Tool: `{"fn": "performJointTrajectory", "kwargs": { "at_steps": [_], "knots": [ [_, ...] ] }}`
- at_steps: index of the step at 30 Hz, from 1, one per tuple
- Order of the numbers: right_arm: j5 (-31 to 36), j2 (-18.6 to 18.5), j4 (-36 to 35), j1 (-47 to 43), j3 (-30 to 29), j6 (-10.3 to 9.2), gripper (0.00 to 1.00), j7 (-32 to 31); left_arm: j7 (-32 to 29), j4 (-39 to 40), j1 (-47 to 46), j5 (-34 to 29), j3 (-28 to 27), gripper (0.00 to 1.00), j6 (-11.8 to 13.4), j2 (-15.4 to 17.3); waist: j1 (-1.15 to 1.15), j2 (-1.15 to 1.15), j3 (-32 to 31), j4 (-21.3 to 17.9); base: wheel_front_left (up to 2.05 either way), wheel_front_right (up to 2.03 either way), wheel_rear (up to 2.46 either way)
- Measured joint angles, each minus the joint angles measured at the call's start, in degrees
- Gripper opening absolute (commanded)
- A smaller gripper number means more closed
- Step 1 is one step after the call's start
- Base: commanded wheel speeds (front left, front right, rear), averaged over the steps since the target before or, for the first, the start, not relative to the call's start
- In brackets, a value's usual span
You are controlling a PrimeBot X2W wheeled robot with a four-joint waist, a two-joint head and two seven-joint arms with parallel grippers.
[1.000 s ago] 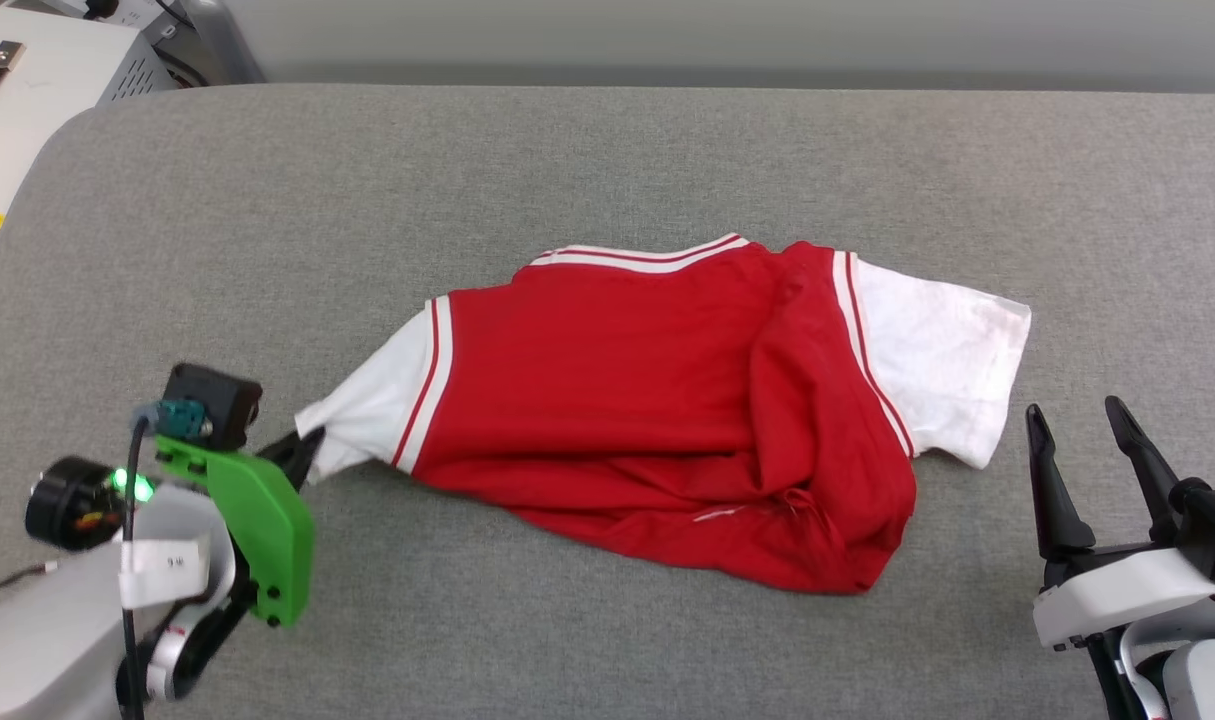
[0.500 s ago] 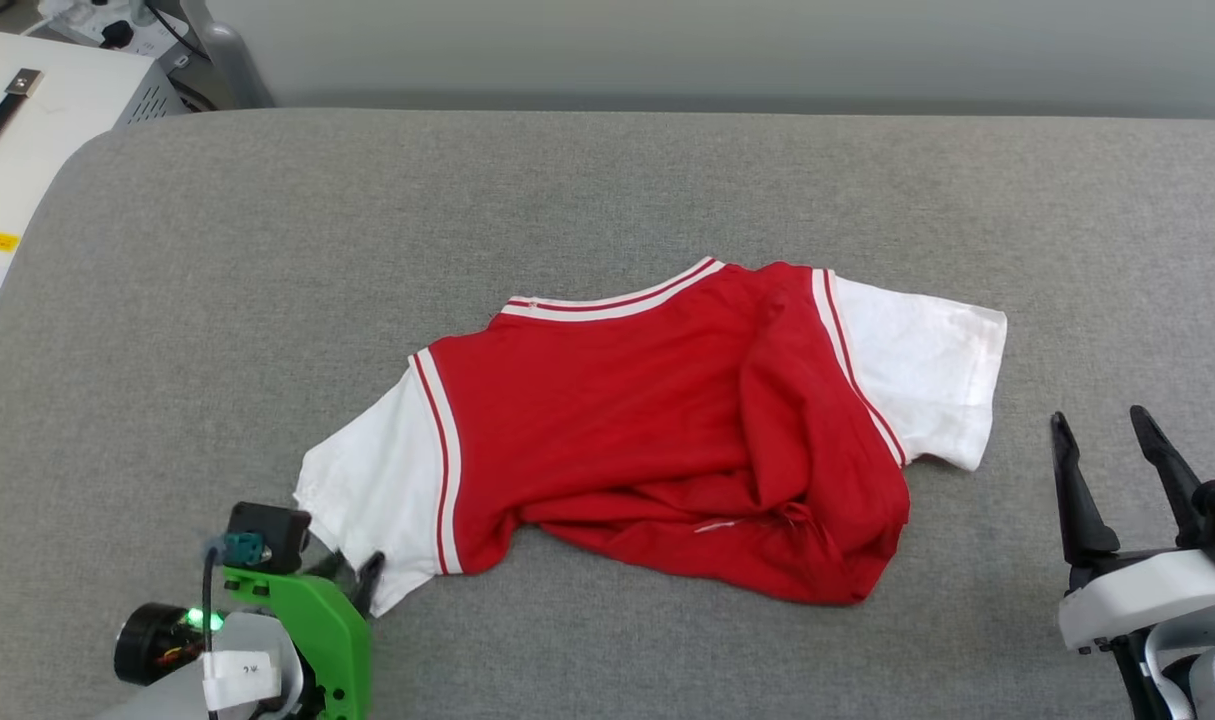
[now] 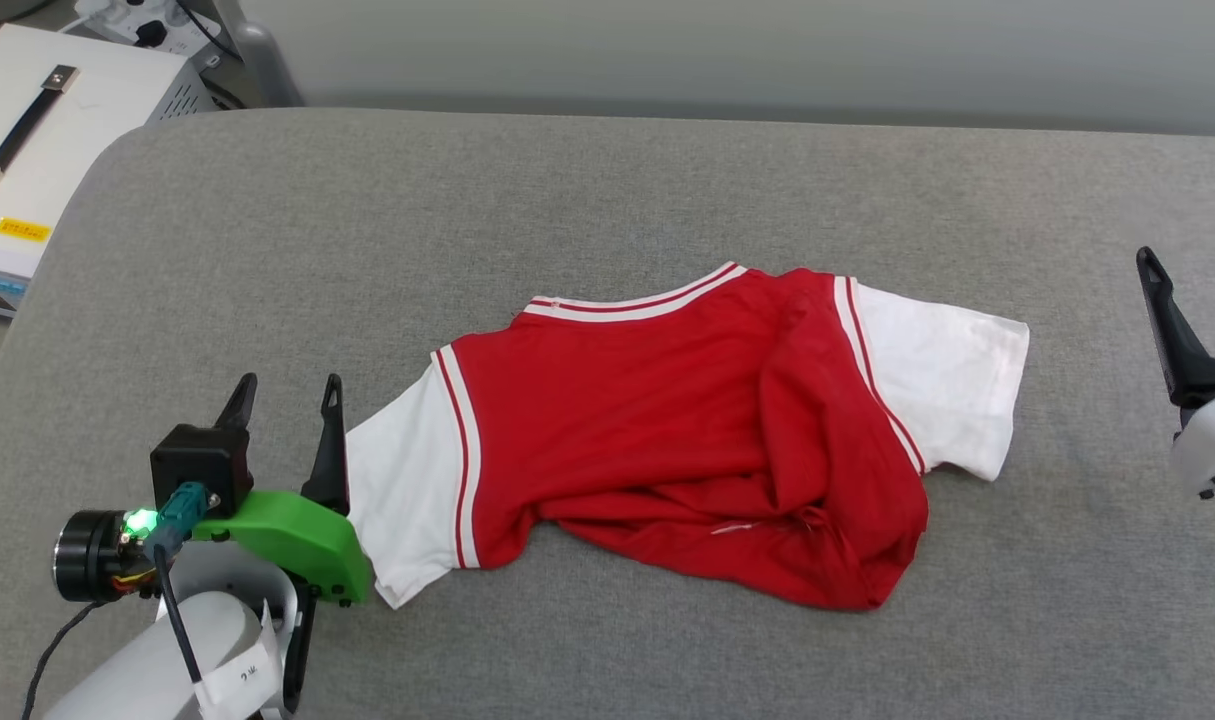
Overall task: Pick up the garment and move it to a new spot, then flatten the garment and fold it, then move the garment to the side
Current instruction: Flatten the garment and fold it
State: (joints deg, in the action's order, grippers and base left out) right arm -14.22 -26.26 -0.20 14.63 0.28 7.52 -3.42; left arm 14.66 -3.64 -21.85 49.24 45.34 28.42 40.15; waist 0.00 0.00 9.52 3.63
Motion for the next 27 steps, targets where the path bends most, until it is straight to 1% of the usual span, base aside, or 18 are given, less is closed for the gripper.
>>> {"fn": "performJointTrajectory", "kwargs": {
  "at_steps": [4,7,10,14,17,20,23,27],
  "knots": [
    [-6.84,-5.99,0.56,5.32,5.10,0.01,1.00,-11.24,0.00,3.10,3.83,-6.71,-6.04,1.00,0.92,-2.74,0.00,0.00,0.99,0.56,0.00,0.00,0.00],
    [-12.57,-11.73,2.65,9.56,10.11,0.01,1.00,-21.75,0.00,4.58,5.82,-11.63,-10.31,1.00,0.85,-5.53,0.00,0.00,2.12,1.21,0.00,0.00,0.00],
    [-18.45,-15.07,5.14,12.76,14.24,0.00,1.00,-30.92,0.00,5.39,7.12,-15.36,-13.58,1.00,-0.03,-8.20,0.00,0.00,3.34,1.89,0.00,0.00,0.00],
    [-23.10,-17.48,8.46,17.50,18.50,0.00,1.00,-38.75,0.00,5.76,8.18,-19.36,-17.07,1.00,-2.07,-11.58,0.00,0.00,5.26,2.84,0.00,0.00,0.00],
    [-23.92,-17.85,10.93,20.87,21.46,0.00,1.00,-41.79,0.00,5.81,8.53,-21.74,-19.38,1.00,-3.74,-13.77,0.00,0.00,6.88,3.49,0.00,0.00,0.00],
    [-23.85,-17.68,13.43,23.90,24.46,0.00,1.00,-42.72,0.00,5.77,8.57,-23.66,-21.51,1.00,-5.48,-15.92,0.00,0.00,8.56,4.11,0.00,0.00,0.00],
    [-23.64,-16.79,16.85,26.52,27.11,0.00,1.00,-42.11,0.00,5.49,8.56,-25.92,-23.43,1.00,-7.23,-18.05,0.00,0.00,10.35,4.74,0.00,0.00,0.00],
    [-23.80,-15.44,20.70,27.91,30.67,0.00,1.00,-40.25,0.00,4.77,8.51,-27.80,-25.27,1.00,-9.43,-20.43,0.01,0.00,12.42,5.49,0.00,0.00,0.00]
  ]
}}
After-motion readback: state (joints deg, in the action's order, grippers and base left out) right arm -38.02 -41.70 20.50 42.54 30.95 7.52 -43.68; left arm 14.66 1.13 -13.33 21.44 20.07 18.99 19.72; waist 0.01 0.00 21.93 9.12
